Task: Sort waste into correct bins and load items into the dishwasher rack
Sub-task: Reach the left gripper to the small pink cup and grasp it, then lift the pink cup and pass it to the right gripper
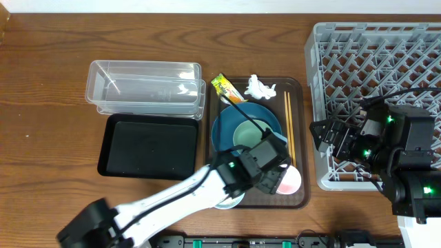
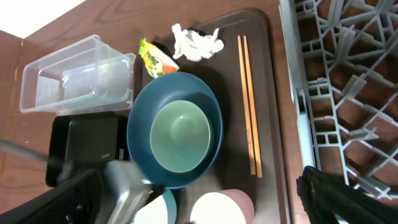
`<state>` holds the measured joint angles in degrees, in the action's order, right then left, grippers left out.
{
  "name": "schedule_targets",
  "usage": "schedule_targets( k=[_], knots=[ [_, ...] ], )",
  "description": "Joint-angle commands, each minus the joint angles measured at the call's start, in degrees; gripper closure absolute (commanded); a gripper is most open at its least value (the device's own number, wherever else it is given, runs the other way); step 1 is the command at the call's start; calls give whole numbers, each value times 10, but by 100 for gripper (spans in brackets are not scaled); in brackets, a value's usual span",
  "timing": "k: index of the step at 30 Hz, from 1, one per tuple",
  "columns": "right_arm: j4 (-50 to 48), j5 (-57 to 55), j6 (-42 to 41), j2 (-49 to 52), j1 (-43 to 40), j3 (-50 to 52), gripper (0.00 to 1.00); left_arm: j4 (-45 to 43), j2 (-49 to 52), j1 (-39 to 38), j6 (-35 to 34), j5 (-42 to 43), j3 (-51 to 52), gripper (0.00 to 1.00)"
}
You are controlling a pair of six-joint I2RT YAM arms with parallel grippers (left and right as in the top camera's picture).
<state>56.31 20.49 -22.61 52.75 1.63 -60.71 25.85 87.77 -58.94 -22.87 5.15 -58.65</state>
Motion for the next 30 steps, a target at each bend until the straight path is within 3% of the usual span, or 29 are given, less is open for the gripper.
schedule_targets(
  k=[1,10,13,23,27,30],
  knots=[
    [7,-9,-9,-2,-1,-10,1,-26,24,-3,-17,19,-9,36],
    [7,-8,-9,-2,-1,-10,1,-37,91,-10,-15,-11,-9,71],
    [8,-8,-9,-2,-1,-10,1,-37,95,-10,-15,10,-10,94],
    [10,-8,-9,-2,-1,-10,1,-2,-98,13,-22,34,-23,94],
    [8,5,17,-2,-1,-10,1,70,-195,87,-41,42,-23,94],
    [-12,124,125,-2,-1,-10,12,93,-248,170,-40,140,-23,94]
  ],
)
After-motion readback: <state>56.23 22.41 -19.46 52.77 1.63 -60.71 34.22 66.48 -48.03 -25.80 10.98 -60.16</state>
